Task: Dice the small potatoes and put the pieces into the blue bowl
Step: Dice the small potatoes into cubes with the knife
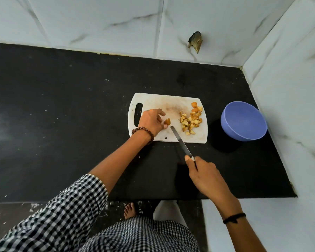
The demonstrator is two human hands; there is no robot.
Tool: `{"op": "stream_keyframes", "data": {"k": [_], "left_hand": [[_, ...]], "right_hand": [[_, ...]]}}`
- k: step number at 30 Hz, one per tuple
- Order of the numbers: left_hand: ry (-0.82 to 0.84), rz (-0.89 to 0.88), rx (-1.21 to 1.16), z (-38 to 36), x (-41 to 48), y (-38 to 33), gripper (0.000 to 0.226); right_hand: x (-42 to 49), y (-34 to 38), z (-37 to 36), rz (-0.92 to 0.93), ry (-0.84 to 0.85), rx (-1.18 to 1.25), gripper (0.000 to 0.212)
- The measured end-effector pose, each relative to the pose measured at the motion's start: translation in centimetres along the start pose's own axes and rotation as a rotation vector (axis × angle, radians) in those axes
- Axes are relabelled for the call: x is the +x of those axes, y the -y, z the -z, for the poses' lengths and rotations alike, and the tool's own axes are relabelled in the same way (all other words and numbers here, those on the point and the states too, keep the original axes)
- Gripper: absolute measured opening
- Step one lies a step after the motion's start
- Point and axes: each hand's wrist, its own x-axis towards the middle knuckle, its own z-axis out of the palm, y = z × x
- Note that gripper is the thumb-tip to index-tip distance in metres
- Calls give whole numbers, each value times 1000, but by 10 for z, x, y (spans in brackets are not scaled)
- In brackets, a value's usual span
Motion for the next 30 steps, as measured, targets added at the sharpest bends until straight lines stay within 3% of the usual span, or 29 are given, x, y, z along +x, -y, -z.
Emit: {"op": "stream_keyframes", "data": {"k": [3, 9, 14, 17, 30], "left_hand": [[18, -67, 78, 0, 4, -7, 43], [-2, -25, 73, -2, 12, -14, 20], [-35, 143, -279, -4, 5, -10, 12], [-51, 137, -359, -5, 2, -7, 10], [-86, 72, -168, -10, 1, -10, 13]], "right_hand": [[1, -2, -1, -5, -50, 87, 44], [7, 2, 1, 25, -92, 207, 41], [16, 10, 2, -8, -97, 362, 42], [22, 16, -3, 4, -107, 446, 45], [41, 39, -23, -74, -31, 557, 57]]}}
